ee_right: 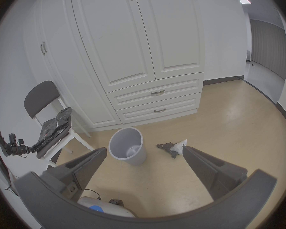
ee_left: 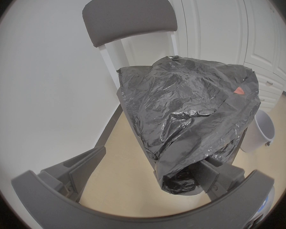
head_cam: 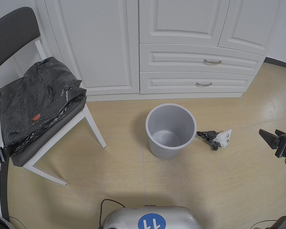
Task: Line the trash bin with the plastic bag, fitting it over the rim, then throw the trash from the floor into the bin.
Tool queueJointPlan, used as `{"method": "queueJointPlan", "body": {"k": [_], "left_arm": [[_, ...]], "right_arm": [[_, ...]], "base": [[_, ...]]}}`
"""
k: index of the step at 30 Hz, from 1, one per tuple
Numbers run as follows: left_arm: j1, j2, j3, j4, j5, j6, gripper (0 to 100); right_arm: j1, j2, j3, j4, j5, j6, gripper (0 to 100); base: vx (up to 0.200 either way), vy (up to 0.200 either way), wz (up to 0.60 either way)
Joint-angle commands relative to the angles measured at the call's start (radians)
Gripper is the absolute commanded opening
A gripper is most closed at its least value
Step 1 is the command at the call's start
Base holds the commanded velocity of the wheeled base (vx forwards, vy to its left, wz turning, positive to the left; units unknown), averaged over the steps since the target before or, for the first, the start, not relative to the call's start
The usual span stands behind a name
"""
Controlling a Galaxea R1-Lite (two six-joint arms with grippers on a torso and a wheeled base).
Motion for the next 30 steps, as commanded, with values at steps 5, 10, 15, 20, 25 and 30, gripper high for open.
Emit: {"method": "queueJointPlan", "body": {"k": [5,10,15,20,25,30], "left_arm": [[-0.007,-0.007,0.019,-0.017,-0.002,-0.038,100],[-0.009,-0.001,0.019,-0.017,-0.002,-0.041,100],[-0.01,-0.009,0.019,-0.017,-0.004,-0.041,0],[-0.036,-0.012,0.03,-0.017,-0.004,-0.044,0],[-0.067,-0.023,0.053,-0.032,-0.011,-0.059,0],[-0.115,-0.078,0.102,-0.121,-0.068,-0.101,0]], "right_arm": [[0.014,-0.019,0.001,0.0,0.003,0.0,100],[0.02,-0.022,0.002,0.0,0.003,0.0,100],[0.022,-0.029,0.002,0.0,0.003,0.0,100],[0.022,-0.028,0.002,0.0,0.003,0.0,100],[0.02,-0.028,0.005,0.0,0.003,0.0,100],[0.022,-0.031,0.001,0.0,0.003,-0.007,100]], "base": [[0.0,0.0,0.0],[0.0,0.0,0.0],[0.0,0.0,0.0],[0.0,0.0,0.0],[0.0,0.0,0.0],[0.0,0.0,0.0]]}}
